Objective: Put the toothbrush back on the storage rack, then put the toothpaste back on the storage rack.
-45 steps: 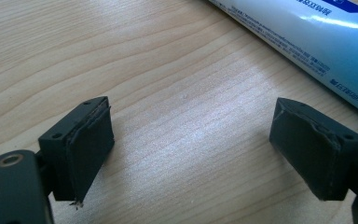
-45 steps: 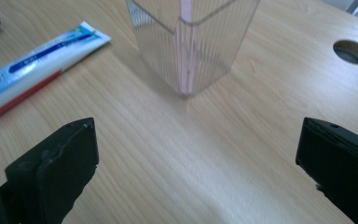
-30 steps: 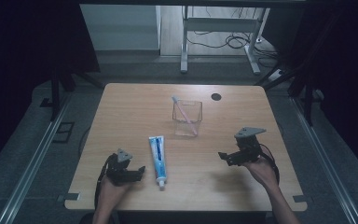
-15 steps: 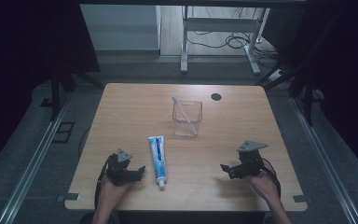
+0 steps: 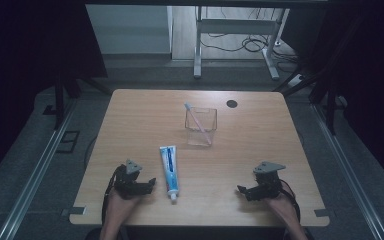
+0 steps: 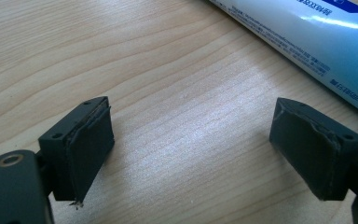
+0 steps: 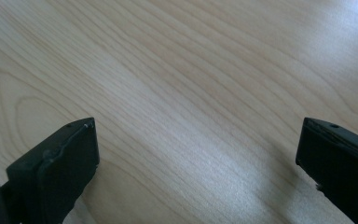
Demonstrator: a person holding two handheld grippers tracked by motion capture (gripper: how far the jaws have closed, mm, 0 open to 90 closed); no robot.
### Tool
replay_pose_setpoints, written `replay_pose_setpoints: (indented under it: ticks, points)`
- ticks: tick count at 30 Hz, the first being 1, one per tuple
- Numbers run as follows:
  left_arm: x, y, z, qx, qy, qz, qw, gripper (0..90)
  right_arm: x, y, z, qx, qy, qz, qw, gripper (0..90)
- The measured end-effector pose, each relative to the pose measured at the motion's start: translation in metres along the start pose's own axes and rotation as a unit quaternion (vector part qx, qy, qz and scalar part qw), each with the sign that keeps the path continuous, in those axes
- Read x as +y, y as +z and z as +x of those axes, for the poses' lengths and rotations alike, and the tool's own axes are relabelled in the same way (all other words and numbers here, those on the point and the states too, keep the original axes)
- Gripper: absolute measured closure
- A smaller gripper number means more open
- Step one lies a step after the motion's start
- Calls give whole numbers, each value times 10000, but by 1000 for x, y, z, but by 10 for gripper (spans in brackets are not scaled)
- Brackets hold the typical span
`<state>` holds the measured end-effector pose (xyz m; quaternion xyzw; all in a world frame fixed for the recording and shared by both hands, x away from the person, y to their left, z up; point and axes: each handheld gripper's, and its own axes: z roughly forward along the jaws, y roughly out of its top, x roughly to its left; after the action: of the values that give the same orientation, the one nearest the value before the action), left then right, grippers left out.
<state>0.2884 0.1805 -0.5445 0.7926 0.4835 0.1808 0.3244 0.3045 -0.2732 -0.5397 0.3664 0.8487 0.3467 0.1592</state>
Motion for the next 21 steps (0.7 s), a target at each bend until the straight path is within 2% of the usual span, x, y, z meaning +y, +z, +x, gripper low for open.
replay_pose_setpoints:
  ticks: [6, 11, 15, 21]
  points:
    - [-1, -1, 0, 41, -37, -28, 10000, 160, -2, 2, 3, -56, -102, -41, 9999, 0]
    - [-1, -4, 2, -33, -51, -68, 10000, 243, -3, 1, 4, -72, -164, -71, 9998, 0]
    - [2, -8, 1, -97, -109, -162, 9998, 305, -3, 1, 4, -51, -147, -54, 9999, 0]
    - [6, -14, -3, -226, -15, -292, 9993, 409, -4, 1, 1, 46, 25, 24, 10000, 4]
